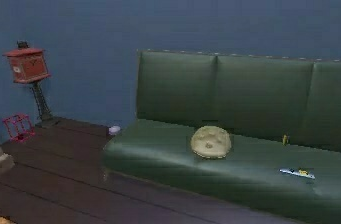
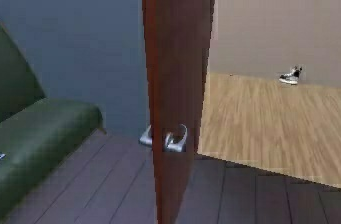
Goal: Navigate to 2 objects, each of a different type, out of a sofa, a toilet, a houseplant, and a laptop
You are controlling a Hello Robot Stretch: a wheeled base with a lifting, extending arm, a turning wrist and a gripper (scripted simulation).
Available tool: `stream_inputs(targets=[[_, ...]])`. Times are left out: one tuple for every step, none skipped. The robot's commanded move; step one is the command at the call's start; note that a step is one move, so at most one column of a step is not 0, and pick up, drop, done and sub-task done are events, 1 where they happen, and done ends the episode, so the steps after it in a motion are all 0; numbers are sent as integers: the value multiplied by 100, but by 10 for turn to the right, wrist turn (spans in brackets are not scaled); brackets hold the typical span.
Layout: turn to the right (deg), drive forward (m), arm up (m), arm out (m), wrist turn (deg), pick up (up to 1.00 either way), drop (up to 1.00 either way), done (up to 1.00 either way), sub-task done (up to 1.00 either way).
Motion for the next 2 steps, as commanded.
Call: stream_inputs(targets=[[420, 0, 0, 0, 0, 0, 0, 0, 0], [0, 50, 0, 0, 0, 0, 0, 0, 0]])
